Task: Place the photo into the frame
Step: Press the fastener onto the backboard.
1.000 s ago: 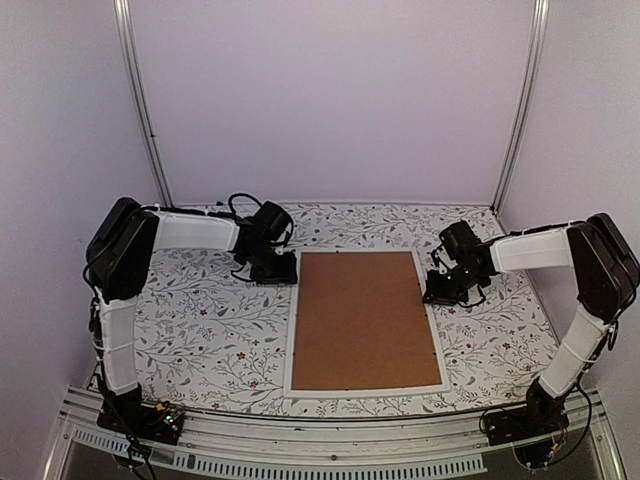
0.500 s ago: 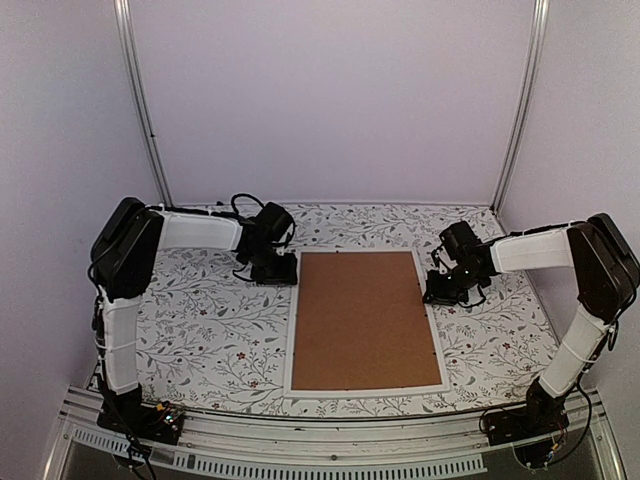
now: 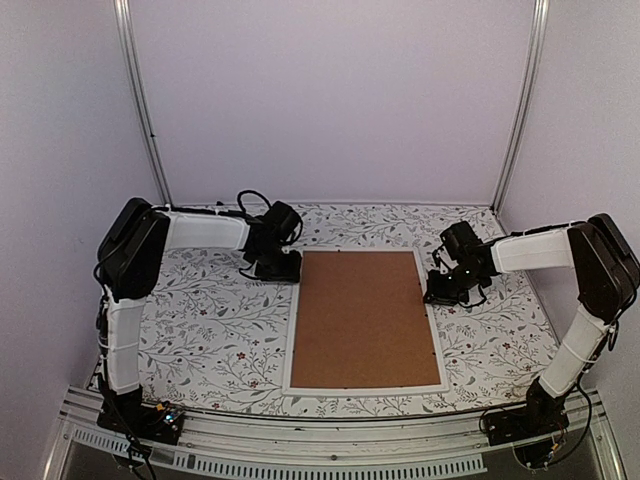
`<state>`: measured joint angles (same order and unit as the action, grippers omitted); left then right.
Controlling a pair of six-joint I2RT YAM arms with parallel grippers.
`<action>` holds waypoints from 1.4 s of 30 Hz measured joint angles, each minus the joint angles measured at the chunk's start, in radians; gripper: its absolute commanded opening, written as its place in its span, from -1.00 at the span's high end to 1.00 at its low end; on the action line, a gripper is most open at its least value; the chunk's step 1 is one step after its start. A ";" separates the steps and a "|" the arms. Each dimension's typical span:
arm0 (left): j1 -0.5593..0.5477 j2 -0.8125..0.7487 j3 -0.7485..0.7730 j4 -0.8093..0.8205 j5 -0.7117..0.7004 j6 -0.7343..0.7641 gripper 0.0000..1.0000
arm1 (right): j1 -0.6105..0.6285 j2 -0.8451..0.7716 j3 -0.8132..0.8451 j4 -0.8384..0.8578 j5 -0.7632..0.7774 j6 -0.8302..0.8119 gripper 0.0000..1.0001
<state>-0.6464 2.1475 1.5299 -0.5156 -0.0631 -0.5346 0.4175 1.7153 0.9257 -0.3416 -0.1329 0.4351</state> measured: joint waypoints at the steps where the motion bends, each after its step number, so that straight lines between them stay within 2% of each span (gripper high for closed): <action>1: -0.004 0.000 0.001 -0.002 -0.012 -0.001 -0.03 | 0.000 0.000 0.000 0.000 0.000 0.000 0.83; 16: -0.066 0.045 0.072 -0.056 -0.158 -0.012 -0.05 | 0.000 -0.001 -0.004 0.006 -0.001 0.015 0.83; 26: -0.142 0.079 0.112 -0.056 -0.217 -0.013 -0.15 | 0.000 -0.001 -0.005 0.008 -0.002 0.018 0.83; 30: -0.146 0.076 0.112 -0.060 -0.238 -0.012 -0.29 | 0.000 -0.001 -0.005 0.009 -0.002 0.018 0.84; 36: -0.164 0.027 0.082 -0.108 -0.243 0.009 -0.75 | 0.001 -0.001 -0.005 0.009 -0.002 0.018 0.83; 42: -0.171 -0.119 0.011 -0.145 -0.236 0.023 -0.83 | 0.000 -0.001 -0.005 0.010 -0.003 0.018 0.83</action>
<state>-0.8169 2.0289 1.5406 -0.6601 -0.2993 -0.5117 0.4179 1.7145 0.9211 -0.3321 -0.1360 0.4530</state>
